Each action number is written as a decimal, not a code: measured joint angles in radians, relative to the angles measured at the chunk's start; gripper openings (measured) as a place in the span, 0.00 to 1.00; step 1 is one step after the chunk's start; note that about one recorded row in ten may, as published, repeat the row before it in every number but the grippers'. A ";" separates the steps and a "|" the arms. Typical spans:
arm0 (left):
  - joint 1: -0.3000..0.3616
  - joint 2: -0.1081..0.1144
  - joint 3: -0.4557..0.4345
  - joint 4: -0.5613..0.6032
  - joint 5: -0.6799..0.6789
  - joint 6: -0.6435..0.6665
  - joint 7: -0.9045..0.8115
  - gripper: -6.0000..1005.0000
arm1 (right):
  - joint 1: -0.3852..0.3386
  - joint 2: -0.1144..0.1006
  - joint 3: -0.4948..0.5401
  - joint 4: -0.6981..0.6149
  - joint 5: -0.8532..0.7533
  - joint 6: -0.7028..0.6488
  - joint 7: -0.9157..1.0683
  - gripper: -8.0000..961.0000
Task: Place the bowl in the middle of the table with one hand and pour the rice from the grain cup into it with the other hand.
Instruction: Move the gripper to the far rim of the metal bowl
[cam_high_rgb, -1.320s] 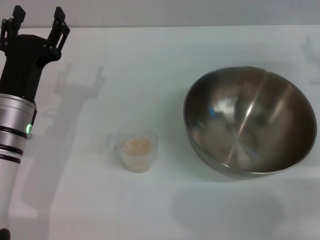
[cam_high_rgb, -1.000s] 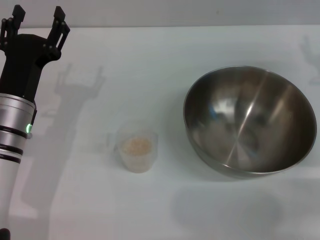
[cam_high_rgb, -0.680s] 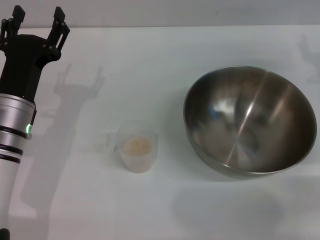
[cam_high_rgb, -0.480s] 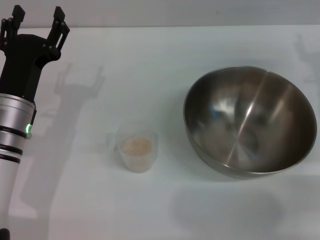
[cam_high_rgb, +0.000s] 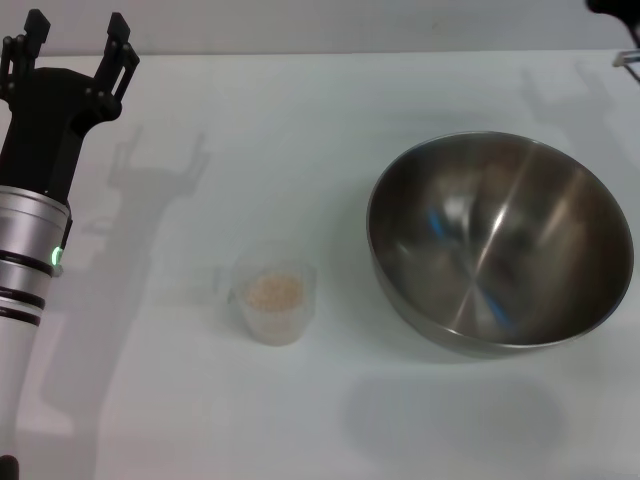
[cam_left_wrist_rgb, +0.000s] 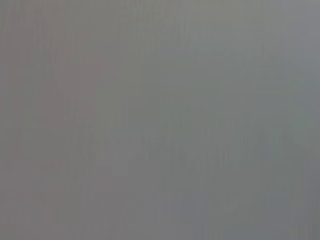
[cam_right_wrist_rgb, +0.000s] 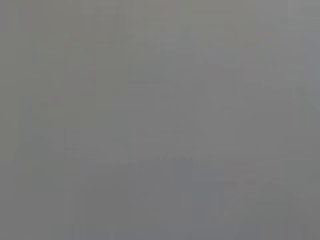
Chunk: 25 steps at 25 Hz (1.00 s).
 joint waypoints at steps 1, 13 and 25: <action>0.000 0.000 0.000 0.000 0.000 0.000 0.000 0.83 | -0.007 0.000 0.001 -0.022 -0.021 0.025 0.018 0.80; 0.007 0.000 0.000 -0.001 0.000 0.002 0.000 0.83 | -0.052 -0.001 0.037 -0.217 -0.324 0.270 0.296 0.80; 0.010 0.000 0.000 -0.007 -0.002 0.004 0.000 0.83 | -0.057 -0.001 0.070 -0.218 -0.326 0.271 0.291 0.79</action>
